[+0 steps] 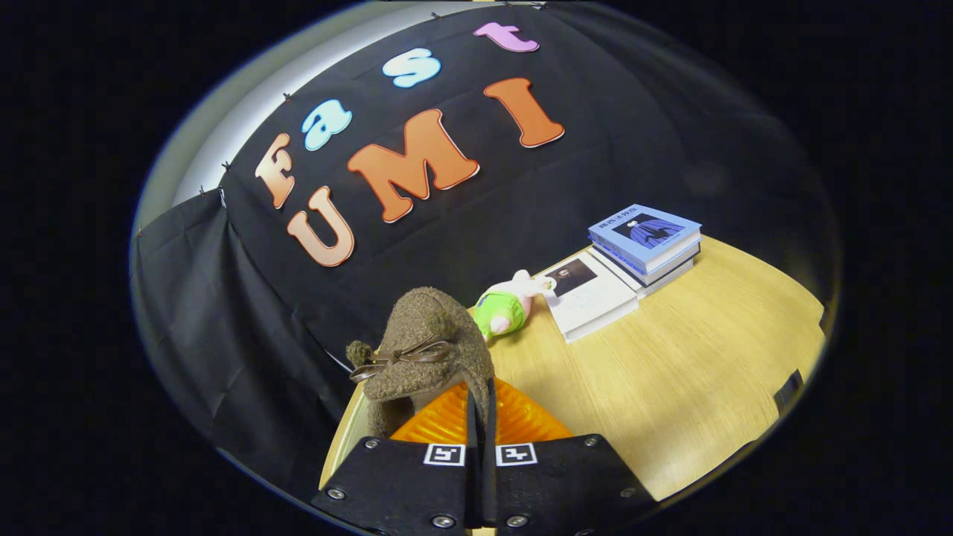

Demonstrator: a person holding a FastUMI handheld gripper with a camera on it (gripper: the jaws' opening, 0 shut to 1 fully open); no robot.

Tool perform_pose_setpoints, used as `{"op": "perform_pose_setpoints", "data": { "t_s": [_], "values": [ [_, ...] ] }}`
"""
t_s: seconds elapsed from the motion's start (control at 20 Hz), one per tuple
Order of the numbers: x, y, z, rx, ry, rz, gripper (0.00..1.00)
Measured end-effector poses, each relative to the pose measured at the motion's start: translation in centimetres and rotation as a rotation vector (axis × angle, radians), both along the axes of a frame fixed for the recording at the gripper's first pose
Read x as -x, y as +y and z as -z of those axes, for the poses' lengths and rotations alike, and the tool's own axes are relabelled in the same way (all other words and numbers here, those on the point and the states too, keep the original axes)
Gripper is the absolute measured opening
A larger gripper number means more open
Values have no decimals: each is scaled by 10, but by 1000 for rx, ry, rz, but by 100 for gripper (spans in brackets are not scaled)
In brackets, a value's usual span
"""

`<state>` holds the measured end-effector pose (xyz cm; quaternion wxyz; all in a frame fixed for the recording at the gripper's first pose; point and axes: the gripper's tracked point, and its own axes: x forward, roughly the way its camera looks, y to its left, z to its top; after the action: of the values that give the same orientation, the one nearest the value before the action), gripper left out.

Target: Open the storage box then place both shoes into the box .Put the left shoe in first, then the right shoe, with the right side of both shoes facing outward in a uniform manner.

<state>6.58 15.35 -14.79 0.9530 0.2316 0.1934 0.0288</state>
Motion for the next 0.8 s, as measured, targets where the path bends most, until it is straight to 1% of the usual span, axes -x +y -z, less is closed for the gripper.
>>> {"op": "perform_pose_setpoints", "data": {
  "t_s": [0.2, 0.35, 0.5, 0.65, 0.8],
  "values": [
    [1, 39, -6, -15, -3, -24, 1],
    [-2, 56, 3, 2, 16, 12, 1],
    [-4, 62, 26, 51, 82, 61, 1],
    [-6, 72, 42, 73, 119, 87, 2],
    [-7, 82, 56, 87, 149, 94, 2]
  ]
}}
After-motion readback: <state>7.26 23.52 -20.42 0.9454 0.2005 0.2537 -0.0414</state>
